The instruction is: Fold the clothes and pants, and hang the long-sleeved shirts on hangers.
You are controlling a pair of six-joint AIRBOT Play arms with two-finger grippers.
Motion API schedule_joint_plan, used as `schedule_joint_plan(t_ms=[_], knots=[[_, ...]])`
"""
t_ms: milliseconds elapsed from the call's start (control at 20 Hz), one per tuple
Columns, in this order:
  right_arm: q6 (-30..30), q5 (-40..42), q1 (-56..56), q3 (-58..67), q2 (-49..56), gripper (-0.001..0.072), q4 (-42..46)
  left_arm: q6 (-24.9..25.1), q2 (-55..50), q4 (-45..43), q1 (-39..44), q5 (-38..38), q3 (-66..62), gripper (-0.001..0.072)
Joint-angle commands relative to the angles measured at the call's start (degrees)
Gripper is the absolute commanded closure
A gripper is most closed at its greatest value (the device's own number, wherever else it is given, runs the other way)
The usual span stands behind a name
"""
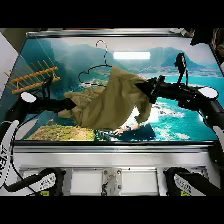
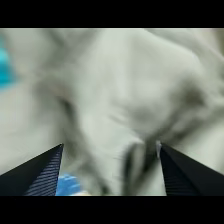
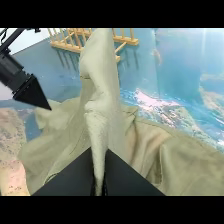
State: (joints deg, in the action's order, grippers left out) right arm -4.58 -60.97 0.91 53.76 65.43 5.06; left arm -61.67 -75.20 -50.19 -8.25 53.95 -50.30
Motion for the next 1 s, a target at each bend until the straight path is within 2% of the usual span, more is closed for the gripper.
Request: schedule_joint_plan(t_ms=[0, 150, 400, 450, 600, 700, 950], knots=[[-0.17, 1.11, -0.26, 0.00, -0.04, 0.0705, -0.13, 15.58, -1.42, 17.75, -0.24, 1.88, 4.66, 0.0076], [-0.20, 1.14, -0.26, 0.00, -0.04, 0.0705, -0.13, 18.93, -5.92, 21.33, 1.42, 4.35, 3.72, 0.0076], [-0.20, 1.11, -0.26, 0.00, -0.04, 0.0704, -0.13, 19.04, -12.09, 21.27, 6.99, 5.97, -2.95, 0.0099], [-0.20, 1.11, -0.26, 0.00, -0.04, 0.0705, -0.13, 19.04, -12.20, 21.22, 7.58, 5.95, -3.78, 0.0205], [-0.20, 1.11, -0.26, 0.00, -0.04, 0.0705, -0.13, 19.08, -12.11, 21.22, 7.10, 8.98, -6.60, 0.0697], [-0.20, 1.11, -0.26, 0.00, -0.04, 0.0705, -0.13, 19.06, -10.75, 20.81, 5.84, 13.40, -8.28, 0.0699], [-0.20, 0.98, -0.26, 0.00, -0.04, 0.0704, -0.13, 16.48, 6.86, 7.06, 9.90, 14.64, -0.04, 0.0699]])
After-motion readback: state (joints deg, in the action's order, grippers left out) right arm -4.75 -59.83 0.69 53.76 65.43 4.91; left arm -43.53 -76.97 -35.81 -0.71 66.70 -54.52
